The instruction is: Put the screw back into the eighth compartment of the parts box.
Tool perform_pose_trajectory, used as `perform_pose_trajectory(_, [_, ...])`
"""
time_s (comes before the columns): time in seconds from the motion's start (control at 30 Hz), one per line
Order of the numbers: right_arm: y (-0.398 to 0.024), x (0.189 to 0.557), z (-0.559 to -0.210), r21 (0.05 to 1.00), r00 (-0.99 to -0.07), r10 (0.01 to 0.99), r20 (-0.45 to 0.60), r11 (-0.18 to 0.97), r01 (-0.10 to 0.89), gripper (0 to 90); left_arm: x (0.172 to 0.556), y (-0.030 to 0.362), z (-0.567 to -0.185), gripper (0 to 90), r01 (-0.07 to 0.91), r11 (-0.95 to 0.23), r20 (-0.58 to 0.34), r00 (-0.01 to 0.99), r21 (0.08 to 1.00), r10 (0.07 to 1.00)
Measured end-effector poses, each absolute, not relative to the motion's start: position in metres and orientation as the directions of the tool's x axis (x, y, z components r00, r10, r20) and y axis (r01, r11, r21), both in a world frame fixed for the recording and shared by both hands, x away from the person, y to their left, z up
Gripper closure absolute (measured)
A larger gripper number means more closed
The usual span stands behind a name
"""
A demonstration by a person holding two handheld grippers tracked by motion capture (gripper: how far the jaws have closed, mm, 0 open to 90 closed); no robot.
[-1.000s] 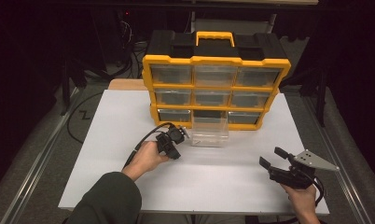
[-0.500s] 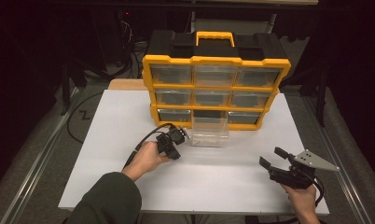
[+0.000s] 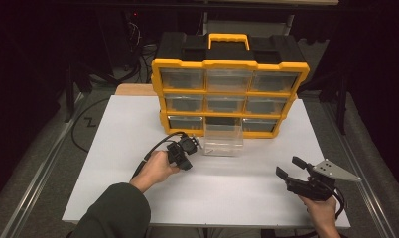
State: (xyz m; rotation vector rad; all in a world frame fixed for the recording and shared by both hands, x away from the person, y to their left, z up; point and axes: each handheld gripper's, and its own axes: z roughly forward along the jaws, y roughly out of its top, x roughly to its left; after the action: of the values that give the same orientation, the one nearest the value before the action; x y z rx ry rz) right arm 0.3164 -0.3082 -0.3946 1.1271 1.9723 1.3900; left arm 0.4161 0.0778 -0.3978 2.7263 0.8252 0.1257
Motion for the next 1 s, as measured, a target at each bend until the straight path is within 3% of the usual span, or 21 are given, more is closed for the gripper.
perform_pose_trajectory(0.33, [-0.3081,0.3165,-0.3947,0.924,-0.550,0.832,0.077,0.147,0.353,26.2,0.4167,0.0778,-0.3968,86.7,0.519,-0.794,0.007,0.836,0.316,0.549])
perform_pose_trajectory(0.47, [-0.3082,0.3164,-0.3947,0.924,-0.550,0.832,0.077,0.147,0.352,26.3,0.4172,0.0798,-0.3980,79.4,0.528,-0.792,0.003,0.832,0.307,0.555])
perform_pose_trajectory(0.63, [-0.3082,0.3165,-0.3947,0.924,-0.548,0.833,0.075,0.149,0.353,26.2,0.4155,0.0774,-0.3993,77.3,0.517,-0.802,0.009,0.839,0.300,0.544])
perform_pose_trajectory(1.0, [-0.3080,0.3163,-0.3946,0.924,-0.550,0.831,0.076,0.148,0.352,26.3,0.4143,0.0749,-0.4002,85.4,0.499,-0.814,0.027,0.848,0.298,0.530])
